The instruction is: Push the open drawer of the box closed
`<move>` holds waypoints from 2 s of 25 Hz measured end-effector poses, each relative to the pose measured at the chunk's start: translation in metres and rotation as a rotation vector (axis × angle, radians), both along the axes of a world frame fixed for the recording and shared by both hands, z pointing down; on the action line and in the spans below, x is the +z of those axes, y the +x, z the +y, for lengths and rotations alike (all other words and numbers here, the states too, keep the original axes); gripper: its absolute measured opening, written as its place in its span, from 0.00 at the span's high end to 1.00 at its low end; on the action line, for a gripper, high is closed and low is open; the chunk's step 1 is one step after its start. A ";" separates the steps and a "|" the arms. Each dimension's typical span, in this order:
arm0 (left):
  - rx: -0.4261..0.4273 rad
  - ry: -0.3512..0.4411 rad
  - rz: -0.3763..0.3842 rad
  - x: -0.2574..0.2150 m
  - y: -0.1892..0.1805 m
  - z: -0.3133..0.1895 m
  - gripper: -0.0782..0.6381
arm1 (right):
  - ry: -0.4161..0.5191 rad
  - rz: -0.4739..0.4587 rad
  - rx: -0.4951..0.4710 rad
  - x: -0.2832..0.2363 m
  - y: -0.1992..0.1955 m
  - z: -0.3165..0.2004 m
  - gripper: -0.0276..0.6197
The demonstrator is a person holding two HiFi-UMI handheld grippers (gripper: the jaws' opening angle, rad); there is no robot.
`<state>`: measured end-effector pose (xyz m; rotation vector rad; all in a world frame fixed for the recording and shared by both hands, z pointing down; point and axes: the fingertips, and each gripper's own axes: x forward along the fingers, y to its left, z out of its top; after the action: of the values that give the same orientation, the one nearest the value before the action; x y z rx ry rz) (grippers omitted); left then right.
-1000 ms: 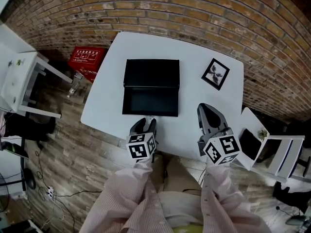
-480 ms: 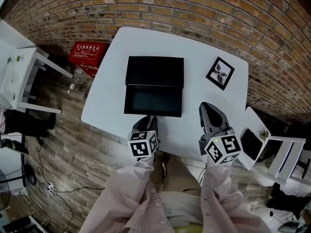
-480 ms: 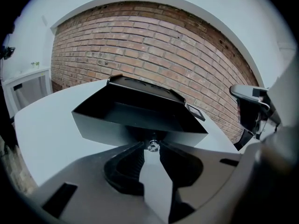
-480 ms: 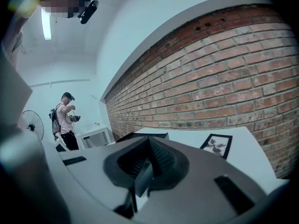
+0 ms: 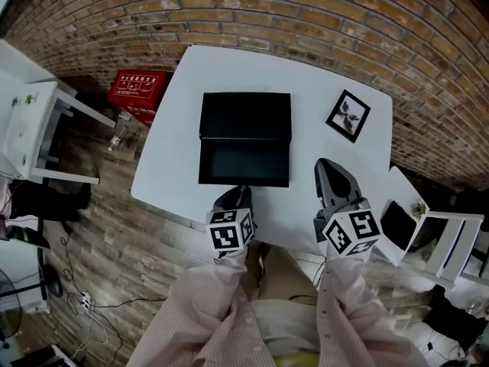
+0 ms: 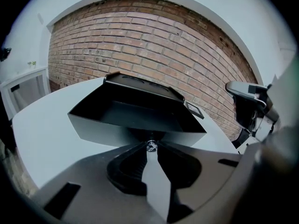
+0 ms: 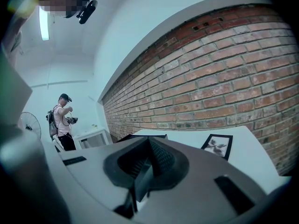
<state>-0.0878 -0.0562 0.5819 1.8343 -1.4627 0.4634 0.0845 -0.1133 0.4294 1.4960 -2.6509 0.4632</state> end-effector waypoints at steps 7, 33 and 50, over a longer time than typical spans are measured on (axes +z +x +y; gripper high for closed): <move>0.010 -0.021 -0.012 0.000 -0.003 -0.008 0.80 | 0.004 -0.003 0.019 -0.001 0.000 -0.008 0.95; 0.003 -0.029 0.020 -0.005 -0.001 -0.043 0.80 | 0.019 0.003 0.057 -0.004 0.007 -0.031 0.95; -0.001 -0.026 0.030 -0.006 -0.002 -0.071 0.80 | 0.015 0.003 0.084 -0.003 0.015 -0.050 0.95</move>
<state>-0.0900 -0.1275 0.5756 1.8122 -1.4307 0.4505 0.0991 -0.1629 0.4260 1.6167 -2.6035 0.4469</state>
